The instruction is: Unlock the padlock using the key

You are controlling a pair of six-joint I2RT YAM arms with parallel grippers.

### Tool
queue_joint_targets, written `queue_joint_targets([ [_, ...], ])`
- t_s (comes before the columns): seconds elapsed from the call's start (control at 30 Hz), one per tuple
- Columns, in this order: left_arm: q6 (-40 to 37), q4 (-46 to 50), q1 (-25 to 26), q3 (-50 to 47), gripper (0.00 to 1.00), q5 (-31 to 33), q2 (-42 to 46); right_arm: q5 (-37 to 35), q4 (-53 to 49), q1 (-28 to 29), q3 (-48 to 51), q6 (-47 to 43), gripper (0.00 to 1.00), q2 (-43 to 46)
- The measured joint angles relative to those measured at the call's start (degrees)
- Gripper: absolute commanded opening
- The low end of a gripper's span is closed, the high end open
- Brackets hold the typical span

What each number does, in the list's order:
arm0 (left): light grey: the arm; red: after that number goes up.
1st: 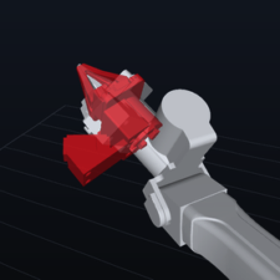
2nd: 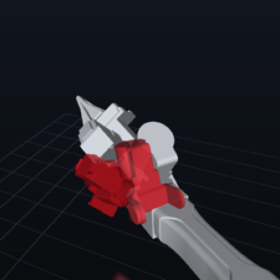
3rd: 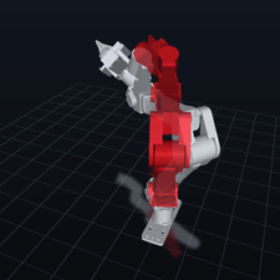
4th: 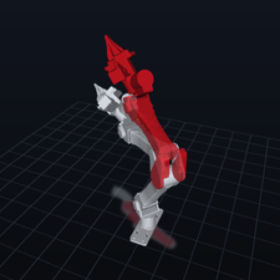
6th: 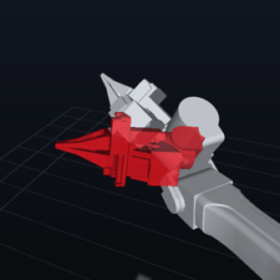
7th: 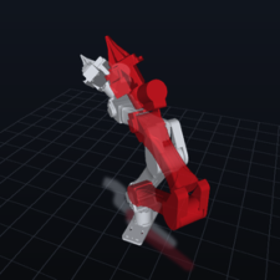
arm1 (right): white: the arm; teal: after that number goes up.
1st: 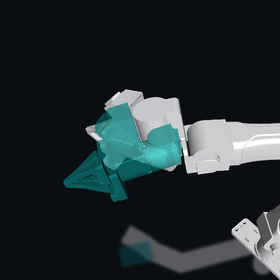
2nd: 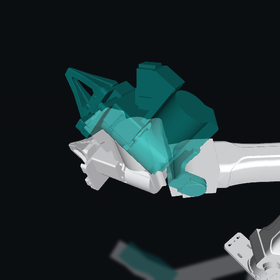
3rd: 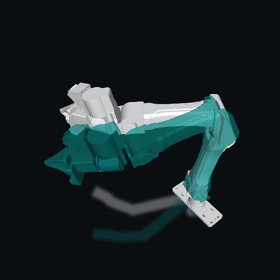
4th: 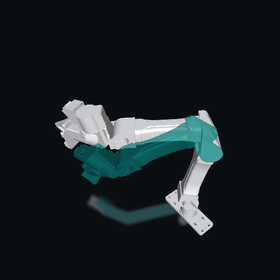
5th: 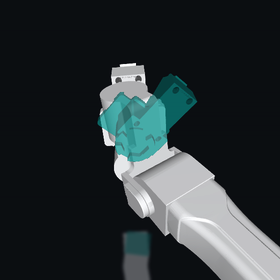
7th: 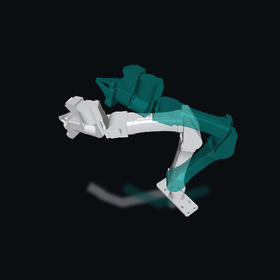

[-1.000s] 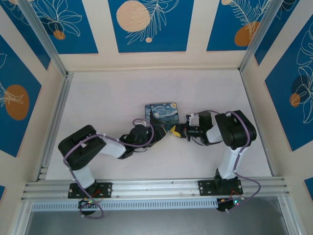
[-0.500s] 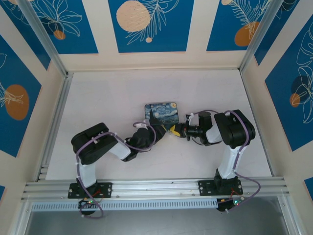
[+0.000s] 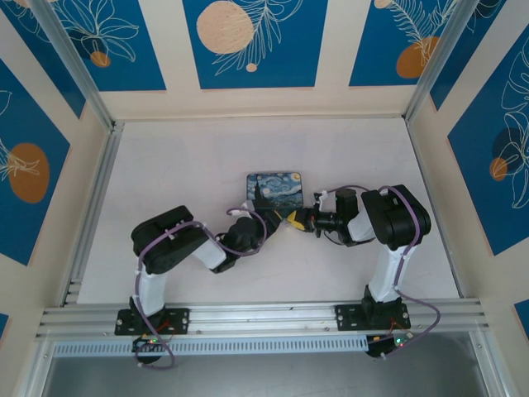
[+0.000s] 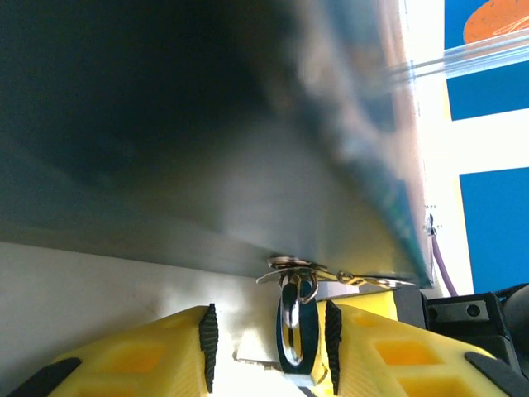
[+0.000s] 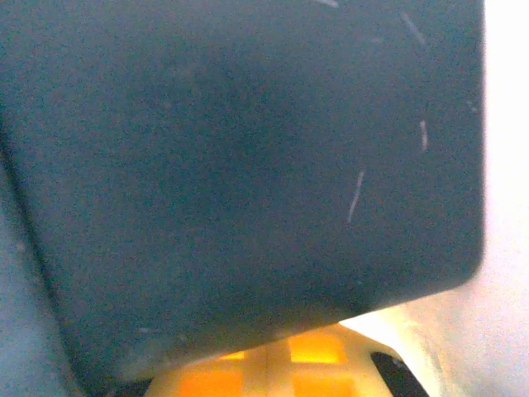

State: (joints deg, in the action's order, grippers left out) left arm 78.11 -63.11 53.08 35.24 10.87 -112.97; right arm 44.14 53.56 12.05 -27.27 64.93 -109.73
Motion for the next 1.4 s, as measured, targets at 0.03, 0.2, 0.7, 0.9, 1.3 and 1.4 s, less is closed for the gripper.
queue_joint_targets([
  [0.03,0.0,-0.1,0.0,0.2,0.39,0.2,-0.3,0.0,0.0,0.0,0.0,0.0,0.00,0.0],
  [0.2,0.0,-0.4,0.1,1.4,0.39,1.0,-1.2,0.0,0.1,0.0,-0.1,0.0,0.00,-0.1],
  [0.7,1.0,-1.0,0.2,3.7,0.17,2.7,-2.8,-0.3,1.4,0.0,-0.5,0.0,0.00,-0.9],
  [0.9,1.3,-1.2,0.2,3.8,0.03,2.8,-3.0,-0.5,1.6,0.0,-0.7,0.0,0.00,-1.1],
  [1.3,3.7,-1.3,0.2,4.0,0.00,2.8,-3.3,-1.4,2.8,0.0,-0.3,-0.1,0.00,-1.2],
  [1.4,4.6,-1.8,0.2,4.5,0.00,2.8,-4.0,-2.7,3.5,0.0,0.1,-0.9,0.00,-1.1],
])
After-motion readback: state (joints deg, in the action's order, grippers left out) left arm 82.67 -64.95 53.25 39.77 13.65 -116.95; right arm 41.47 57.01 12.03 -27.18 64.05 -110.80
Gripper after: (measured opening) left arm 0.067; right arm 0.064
